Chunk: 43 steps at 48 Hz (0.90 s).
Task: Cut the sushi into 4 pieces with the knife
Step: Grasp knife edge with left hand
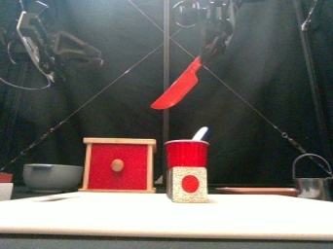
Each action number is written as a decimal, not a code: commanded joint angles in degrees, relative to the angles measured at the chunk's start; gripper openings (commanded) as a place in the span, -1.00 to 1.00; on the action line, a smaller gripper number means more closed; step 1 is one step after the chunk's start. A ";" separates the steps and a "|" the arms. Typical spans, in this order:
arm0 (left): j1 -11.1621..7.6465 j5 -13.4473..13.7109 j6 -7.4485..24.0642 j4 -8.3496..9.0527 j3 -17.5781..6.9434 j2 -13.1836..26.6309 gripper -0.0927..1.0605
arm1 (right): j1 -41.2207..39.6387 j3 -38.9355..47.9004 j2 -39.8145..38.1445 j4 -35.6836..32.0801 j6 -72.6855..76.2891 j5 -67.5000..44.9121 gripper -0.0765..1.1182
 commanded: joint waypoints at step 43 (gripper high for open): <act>-0.79 -9.23 0.44 5.01 -13.62 27.33 0.77 | 9.14 37.53 -12.22 -4.13 0.00 -62.40 -0.83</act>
